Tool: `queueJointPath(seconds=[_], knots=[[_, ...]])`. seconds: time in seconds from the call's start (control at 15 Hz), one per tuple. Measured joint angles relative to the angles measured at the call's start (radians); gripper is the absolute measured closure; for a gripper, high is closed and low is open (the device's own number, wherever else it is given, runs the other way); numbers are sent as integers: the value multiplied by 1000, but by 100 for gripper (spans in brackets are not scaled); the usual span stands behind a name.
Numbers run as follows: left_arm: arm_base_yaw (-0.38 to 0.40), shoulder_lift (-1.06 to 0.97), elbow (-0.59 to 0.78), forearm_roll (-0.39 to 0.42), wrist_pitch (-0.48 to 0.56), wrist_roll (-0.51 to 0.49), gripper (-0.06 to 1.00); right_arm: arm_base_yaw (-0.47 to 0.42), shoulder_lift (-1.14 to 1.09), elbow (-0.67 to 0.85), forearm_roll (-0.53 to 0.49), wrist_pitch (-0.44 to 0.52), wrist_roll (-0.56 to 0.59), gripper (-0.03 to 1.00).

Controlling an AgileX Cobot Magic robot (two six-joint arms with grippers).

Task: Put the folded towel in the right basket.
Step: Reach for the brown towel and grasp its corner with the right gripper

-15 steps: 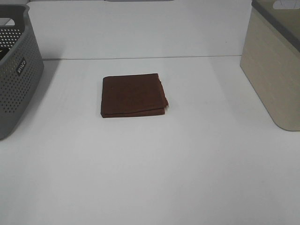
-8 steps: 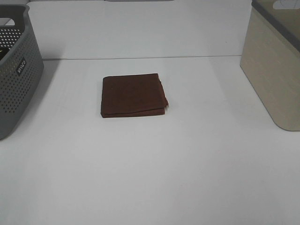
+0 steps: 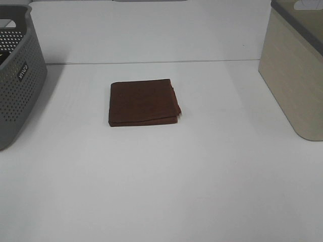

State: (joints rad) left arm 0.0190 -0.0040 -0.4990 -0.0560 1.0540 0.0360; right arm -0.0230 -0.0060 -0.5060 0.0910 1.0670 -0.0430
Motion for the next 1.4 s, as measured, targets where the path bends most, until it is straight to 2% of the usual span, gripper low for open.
queueJointPath(seconds=[1.4], knots=[[0, 0, 0, 0, 0, 0, -3, 0, 0, 0, 0, 0, 0, 30]])
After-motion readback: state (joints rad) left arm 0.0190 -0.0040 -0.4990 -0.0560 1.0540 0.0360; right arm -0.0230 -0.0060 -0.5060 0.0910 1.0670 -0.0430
